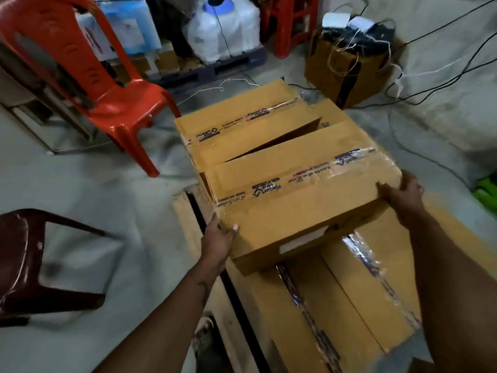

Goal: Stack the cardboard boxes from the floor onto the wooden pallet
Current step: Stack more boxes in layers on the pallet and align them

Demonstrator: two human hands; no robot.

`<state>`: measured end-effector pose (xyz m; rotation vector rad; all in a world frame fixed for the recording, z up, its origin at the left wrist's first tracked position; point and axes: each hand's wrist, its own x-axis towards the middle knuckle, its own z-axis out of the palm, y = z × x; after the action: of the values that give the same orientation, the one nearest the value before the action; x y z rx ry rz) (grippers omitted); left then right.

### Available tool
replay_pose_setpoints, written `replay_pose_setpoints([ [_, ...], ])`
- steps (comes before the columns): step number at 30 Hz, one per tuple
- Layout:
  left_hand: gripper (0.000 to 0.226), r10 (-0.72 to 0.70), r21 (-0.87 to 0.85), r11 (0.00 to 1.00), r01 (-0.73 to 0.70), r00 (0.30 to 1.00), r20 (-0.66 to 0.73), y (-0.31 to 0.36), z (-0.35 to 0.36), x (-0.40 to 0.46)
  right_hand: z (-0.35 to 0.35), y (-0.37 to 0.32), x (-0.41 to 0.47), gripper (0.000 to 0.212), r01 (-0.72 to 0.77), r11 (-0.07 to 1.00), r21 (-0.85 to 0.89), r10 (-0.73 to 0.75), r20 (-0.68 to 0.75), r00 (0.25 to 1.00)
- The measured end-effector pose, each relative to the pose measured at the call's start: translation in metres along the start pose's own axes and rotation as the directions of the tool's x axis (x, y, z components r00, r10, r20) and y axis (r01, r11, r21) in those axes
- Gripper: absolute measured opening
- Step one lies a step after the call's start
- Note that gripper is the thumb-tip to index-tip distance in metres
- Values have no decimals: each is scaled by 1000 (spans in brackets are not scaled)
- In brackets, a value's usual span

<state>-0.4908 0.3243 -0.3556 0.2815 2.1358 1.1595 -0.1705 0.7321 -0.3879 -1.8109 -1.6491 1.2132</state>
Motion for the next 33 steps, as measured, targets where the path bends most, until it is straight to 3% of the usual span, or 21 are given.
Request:
replay_pose_setpoints([
  [4,64,104,146,985,-95,993,-53,-33,33,13,52,-1,-5,129,10,998,65,-17,117,993],
  [6,60,135,173,978,-116,985,-107,-51,50,-10,81,13,-26,144,-22,975,220,-1,101,995],
  [9,64,128,105,988,-117,987,-100,-67,57,-44,112,52,-92,122,-123,909,399,61,163,985],
  [11,72,65,44,997,-63,996,-54,-67,50,-60,133,54,-158,112,-183,896,404,74,270,960],
  [14,81,60,129,990,-59,998,-2,-51,30,-76,157,35,-242,121,-316,900,300,198,364,910],
  [17,81,166,207,963,-170,985,41,-28,-13,-65,181,6,-296,155,-397,877,272,278,385,880],
  [21,78,370,467,814,-346,928,43,35,-60,12,205,-16,-297,150,-341,860,380,237,296,926],
  [25,85,539,568,664,-487,838,87,110,-92,179,217,-35,-265,144,-247,850,466,215,121,969],
  [27,93,521,590,654,-474,847,104,140,-95,249,216,-35,-246,140,-235,851,470,225,78,971],
  [33,112,350,736,542,-405,906,240,190,-122,411,222,-32,-234,95,-193,840,507,219,9,976],
])
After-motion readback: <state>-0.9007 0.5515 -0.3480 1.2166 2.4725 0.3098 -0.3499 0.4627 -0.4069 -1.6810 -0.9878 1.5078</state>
